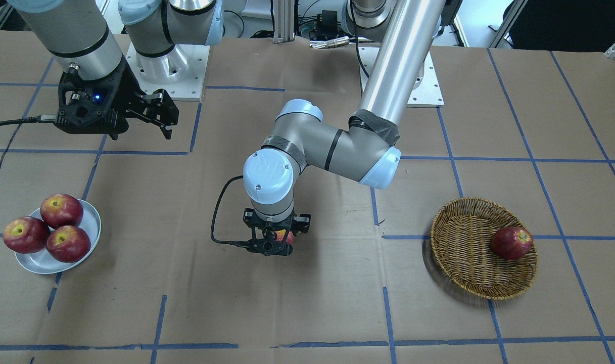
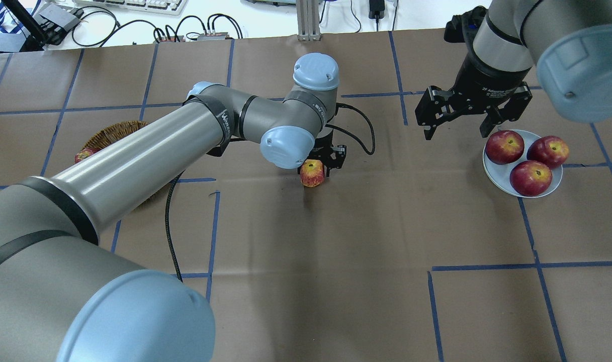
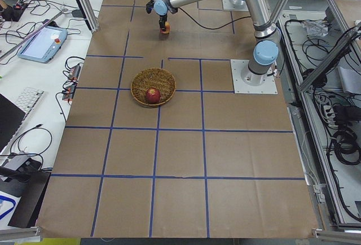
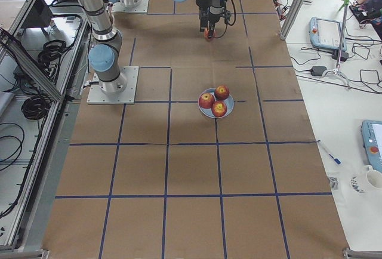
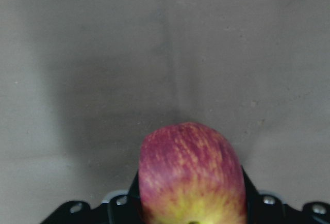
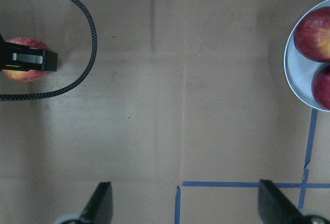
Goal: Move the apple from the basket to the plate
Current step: 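Set the apple down and raise the left gripper while the right gripper approaches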
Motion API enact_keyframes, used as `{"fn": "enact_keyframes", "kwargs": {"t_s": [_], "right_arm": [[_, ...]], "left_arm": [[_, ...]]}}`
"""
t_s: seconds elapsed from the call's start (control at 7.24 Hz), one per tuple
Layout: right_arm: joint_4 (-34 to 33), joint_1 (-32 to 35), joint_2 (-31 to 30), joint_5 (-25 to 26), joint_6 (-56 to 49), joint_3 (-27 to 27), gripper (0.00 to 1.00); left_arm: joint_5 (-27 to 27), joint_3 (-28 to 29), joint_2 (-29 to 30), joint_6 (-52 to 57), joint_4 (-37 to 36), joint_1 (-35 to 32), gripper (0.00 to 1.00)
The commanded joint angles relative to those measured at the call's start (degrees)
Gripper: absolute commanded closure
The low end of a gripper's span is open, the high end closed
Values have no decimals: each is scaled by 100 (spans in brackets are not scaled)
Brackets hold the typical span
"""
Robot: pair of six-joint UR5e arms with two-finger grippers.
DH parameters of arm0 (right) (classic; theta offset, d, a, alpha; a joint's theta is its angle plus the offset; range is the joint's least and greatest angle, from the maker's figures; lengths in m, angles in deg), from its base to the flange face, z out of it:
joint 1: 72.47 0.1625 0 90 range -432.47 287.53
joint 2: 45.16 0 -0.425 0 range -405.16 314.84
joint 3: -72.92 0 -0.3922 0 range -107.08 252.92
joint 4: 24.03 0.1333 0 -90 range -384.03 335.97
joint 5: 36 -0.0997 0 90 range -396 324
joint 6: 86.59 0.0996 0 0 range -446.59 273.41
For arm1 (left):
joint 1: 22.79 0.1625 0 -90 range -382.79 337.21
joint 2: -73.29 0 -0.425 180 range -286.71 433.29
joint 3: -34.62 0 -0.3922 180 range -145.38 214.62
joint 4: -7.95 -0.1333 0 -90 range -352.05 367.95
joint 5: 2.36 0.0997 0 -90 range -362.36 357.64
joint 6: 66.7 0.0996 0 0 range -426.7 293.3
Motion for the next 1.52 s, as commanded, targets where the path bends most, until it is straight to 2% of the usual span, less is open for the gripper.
{"fn": "enact_keyframes", "kwargs": {"t_s": [0.0,0.41,0.69,0.83,0.97,1.24,1.38], "right_arm": [[2,0,0,0,2,-3,0],[2,0,0,0,-6,6,0],[2,9,9,9,-6,-3,0],[-6,9,9,0,-6,-11,0],[-154,26,-8,61,89,-64,0],[-575,201,218,-9,535,-134,0],[-682,602,455,9,826,-291,0]], "left_arm": [[-114,125,-276,54,323,139,1],[-71,249,-2056,1781,2430,1507,1],[-62,109,-3077,2478,3074,2098,1],[-62,39,-3482,2567,3155,2135,1],[-62,21,-3678,2577,3147,2118,1],[-62,-31,-3557,2586,3147,2083,1],[-62,-136,-3513,2568,3086,2083,1]]}}
